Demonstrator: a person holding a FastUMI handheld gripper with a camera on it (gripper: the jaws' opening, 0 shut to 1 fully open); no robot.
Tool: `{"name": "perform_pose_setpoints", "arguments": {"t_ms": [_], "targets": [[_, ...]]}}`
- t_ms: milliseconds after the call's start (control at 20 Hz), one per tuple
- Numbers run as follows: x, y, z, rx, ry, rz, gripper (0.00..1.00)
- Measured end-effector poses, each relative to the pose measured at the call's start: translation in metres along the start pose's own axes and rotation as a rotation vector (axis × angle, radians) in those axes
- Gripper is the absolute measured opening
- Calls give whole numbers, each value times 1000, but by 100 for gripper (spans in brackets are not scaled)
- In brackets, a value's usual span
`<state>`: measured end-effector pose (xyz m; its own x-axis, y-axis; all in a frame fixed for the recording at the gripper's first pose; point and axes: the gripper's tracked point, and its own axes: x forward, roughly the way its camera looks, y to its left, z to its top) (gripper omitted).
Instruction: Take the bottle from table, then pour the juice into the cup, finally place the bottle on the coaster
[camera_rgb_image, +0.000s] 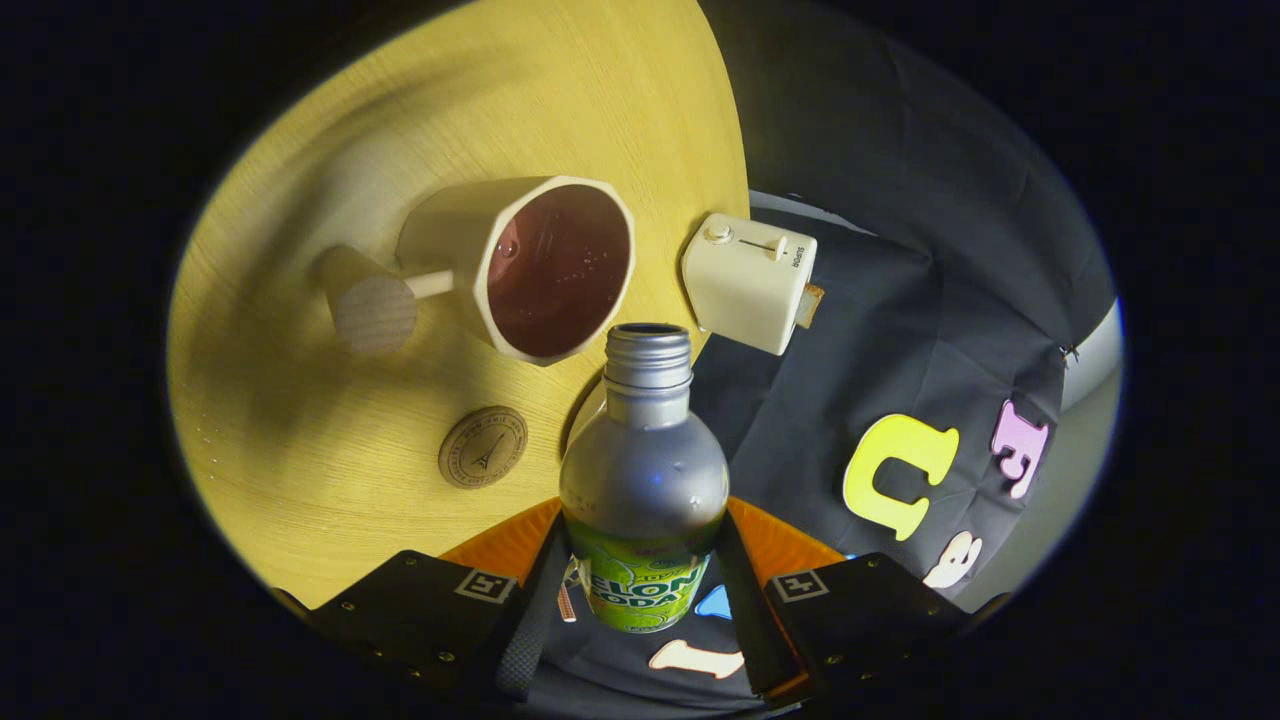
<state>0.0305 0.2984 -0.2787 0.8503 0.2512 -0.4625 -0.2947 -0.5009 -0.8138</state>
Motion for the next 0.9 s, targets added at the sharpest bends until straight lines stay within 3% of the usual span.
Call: {"name": "perform_pose_setpoints", "arguments": {"t_ms": [900], "targets": [[0,4,-21,376,-81,-40,77]]}}
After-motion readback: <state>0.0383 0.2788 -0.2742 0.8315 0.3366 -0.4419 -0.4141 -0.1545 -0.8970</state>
